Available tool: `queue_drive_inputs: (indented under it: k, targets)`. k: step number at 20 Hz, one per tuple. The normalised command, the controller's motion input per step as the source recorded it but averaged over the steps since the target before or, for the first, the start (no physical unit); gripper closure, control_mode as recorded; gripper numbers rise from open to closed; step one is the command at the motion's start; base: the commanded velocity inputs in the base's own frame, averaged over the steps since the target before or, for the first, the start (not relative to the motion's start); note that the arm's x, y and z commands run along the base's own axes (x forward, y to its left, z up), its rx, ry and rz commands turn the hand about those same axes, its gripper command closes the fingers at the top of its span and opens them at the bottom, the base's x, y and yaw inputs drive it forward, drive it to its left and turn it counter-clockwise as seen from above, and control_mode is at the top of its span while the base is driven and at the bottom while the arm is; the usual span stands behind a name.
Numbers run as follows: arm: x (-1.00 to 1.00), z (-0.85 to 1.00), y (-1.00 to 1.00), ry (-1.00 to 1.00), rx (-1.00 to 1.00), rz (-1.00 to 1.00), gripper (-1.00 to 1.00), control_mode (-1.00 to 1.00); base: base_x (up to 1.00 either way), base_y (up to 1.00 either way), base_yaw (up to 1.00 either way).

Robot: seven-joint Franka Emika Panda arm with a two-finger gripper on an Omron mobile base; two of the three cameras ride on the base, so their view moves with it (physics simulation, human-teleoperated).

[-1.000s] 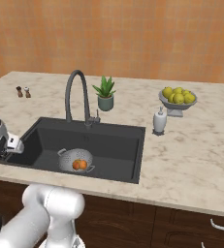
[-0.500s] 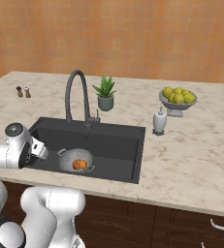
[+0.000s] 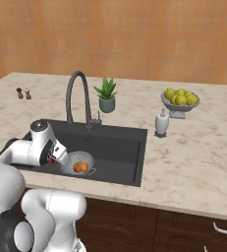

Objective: Put the colander in the sink, put the apple, tangerine, peach in the colander, and turn on the sink faucet and pour water over the colander.

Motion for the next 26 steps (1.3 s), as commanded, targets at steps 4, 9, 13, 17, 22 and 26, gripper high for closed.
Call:
queue_drive_inputs:
  k: [4, 9, 13, 17, 22, 26]
  targets:
    - [0.47, -0.18, -0.02, 0.01, -0.01, -0.02, 1.00, -1.00, 0.00, 0.00, 0.00]
    - [0.44, -0.49, -0.14, 0.00, 0.00, 0.00, 1.00, -1.00, 0.00, 0.00, 0.00]
    - [0.36, -0.60, -0.16, 0.00, 0.00, 0.00, 1.00, -1.00, 0.00, 0.00, 0.00]
    - [0.38, -0.53, -0.05, 0.00, 0.00, 0.00, 1.00, -1.00, 0.00, 0.00, 0.00]
    - [0.52, -0.30, 0.00, 0.00, 0.00, 0.00, 1.00, -1.00, 0.00, 0.00, 0.00]
    - [0.52, -0.26, -0.03, 0.00, 0.00, 0.00, 1.00, -1.00, 0.00, 0.00, 0.00]
